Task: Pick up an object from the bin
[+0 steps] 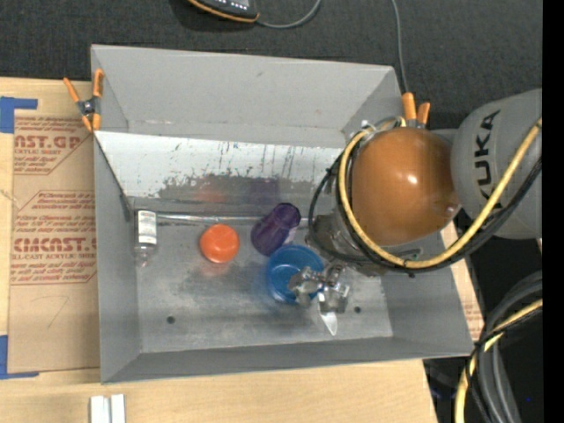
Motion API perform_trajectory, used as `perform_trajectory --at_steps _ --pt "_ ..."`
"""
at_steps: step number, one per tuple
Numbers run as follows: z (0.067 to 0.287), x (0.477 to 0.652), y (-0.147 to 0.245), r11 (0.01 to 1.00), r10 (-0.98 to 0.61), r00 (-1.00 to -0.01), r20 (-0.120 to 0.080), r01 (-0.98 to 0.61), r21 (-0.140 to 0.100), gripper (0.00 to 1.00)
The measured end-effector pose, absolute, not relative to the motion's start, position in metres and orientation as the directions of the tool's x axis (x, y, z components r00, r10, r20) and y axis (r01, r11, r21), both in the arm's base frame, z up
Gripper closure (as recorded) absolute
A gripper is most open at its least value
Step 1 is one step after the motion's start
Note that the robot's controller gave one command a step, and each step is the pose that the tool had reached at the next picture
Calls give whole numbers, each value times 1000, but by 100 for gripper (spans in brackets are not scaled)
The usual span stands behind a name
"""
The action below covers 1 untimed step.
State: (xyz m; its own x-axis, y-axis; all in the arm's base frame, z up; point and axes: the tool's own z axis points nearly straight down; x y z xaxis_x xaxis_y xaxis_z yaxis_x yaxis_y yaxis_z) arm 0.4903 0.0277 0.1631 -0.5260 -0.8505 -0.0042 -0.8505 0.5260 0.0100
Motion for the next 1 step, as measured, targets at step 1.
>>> perform_trajectory --at_steps 1 --pt "176 491 27 525 -851 -525 -7 -851 6 100"
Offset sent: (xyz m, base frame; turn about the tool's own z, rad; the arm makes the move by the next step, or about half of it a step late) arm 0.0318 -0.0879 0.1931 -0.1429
